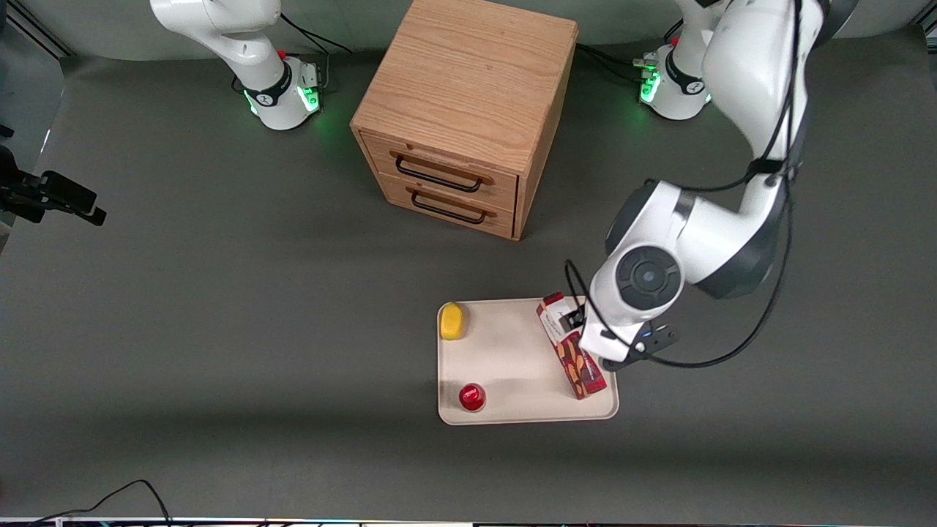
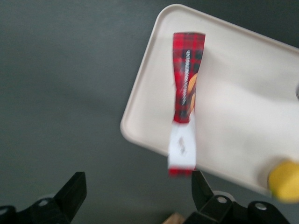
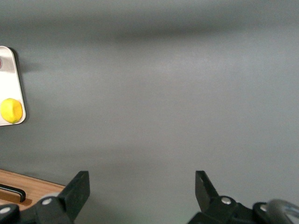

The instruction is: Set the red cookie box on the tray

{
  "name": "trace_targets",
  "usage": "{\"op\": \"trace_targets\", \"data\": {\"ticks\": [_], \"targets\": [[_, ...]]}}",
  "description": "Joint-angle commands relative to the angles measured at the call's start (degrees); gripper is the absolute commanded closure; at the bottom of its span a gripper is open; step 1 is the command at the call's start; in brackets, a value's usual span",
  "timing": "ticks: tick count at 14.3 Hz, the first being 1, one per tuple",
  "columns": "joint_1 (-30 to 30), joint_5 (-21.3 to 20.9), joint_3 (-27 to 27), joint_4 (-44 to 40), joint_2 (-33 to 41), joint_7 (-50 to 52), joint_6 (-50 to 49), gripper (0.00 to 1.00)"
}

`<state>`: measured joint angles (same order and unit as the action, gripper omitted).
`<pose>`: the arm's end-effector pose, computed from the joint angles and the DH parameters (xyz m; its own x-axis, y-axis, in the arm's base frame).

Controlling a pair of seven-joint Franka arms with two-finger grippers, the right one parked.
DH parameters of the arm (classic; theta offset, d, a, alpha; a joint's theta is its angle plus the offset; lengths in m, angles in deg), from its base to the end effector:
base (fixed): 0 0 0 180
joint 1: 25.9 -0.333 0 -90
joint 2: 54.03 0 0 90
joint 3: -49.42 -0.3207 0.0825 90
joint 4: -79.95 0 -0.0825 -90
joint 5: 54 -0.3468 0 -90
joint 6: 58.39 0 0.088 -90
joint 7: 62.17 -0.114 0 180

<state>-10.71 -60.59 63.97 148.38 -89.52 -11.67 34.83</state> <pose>0.6116 -0.2842 0.4227 0.9179 0.3736 -0.1334 0.3613 -0.9262 -0.1080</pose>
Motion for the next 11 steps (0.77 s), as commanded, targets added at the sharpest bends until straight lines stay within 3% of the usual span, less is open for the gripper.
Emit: {"op": "trace_targets", "data": {"ticks": [1, 3, 6, 9, 11], "targets": [[-3.7, 3.4, -0.7, 2.9, 9.0, -11.9, -8.0, 0.0], [-5.4, 4.0, -3.4, 8.5, 16.5, -23.0, -9.6, 0.0], [-5.0, 9.5, -14.3, 18.2, 26.8, -39.2, -9.1, 0.0], [-4.8, 9.0, -20.7, 27.5, 35.5, -48.9, -7.0, 0.0], [-4.8, 3.6, -22.7, 34.2, 41.4, -52.8, -3.2, 0.0]]}}
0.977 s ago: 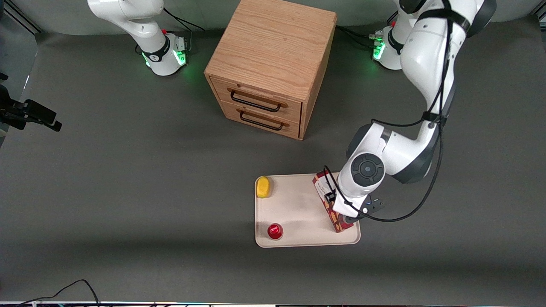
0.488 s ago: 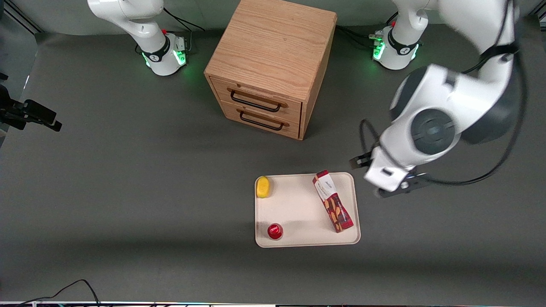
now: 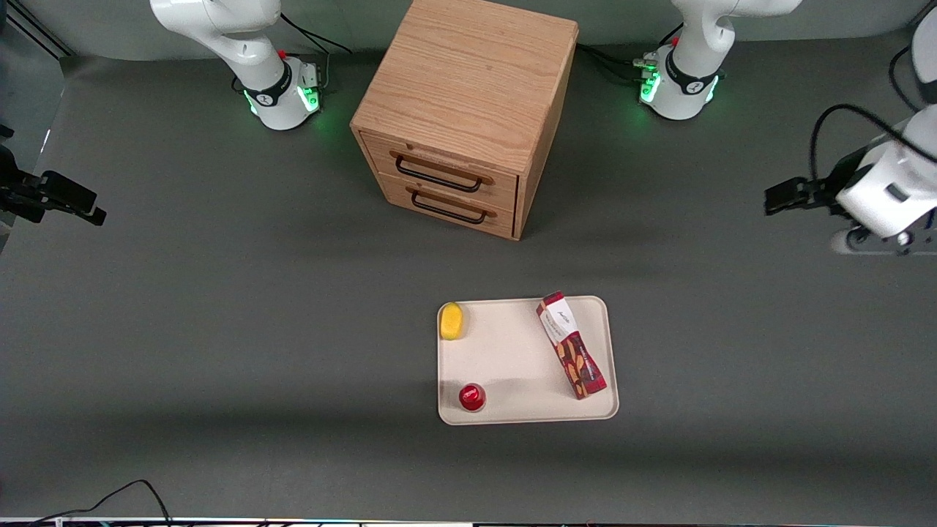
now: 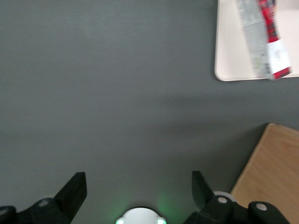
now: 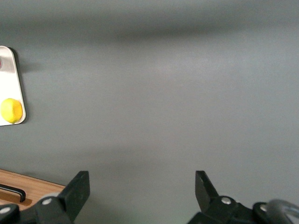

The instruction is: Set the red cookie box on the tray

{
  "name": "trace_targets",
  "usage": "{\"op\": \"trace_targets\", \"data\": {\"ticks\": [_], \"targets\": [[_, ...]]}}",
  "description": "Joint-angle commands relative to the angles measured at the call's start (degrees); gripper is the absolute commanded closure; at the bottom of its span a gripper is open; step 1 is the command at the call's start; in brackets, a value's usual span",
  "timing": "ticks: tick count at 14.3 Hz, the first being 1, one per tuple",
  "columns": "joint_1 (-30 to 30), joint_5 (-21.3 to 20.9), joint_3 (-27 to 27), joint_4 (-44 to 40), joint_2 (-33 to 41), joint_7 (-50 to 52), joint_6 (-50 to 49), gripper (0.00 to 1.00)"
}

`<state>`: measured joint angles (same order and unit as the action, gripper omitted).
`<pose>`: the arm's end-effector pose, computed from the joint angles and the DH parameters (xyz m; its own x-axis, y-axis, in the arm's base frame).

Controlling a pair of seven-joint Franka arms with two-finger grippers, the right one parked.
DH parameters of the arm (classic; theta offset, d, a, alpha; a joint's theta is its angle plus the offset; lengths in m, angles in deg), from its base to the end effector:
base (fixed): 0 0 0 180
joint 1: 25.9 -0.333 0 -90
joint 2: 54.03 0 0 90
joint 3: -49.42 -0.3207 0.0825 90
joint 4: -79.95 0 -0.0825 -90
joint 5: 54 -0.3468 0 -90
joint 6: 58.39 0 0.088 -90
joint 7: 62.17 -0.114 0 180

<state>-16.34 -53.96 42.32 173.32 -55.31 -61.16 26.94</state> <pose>0.5098 -0.0227 0.5792 0.9865 -0.0244 -0.1617 -0.0255 -0.9997 -0.0049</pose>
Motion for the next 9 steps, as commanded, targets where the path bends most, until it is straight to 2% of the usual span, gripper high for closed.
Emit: {"op": "trace_targets", "data": {"ticks": [1, 5, 9], "targets": [[0.8, -3.3, -2.2, 10.2, 8.3, -4.9, 5.5, 0.0], [0.9, -3.3, -7.5, 10.4, 8.9, -11.5, 7.0, 0.0], [0.9, -3.1, -8.4, 9.9, 8.7, -11.9, 6.5, 0.0]]}}
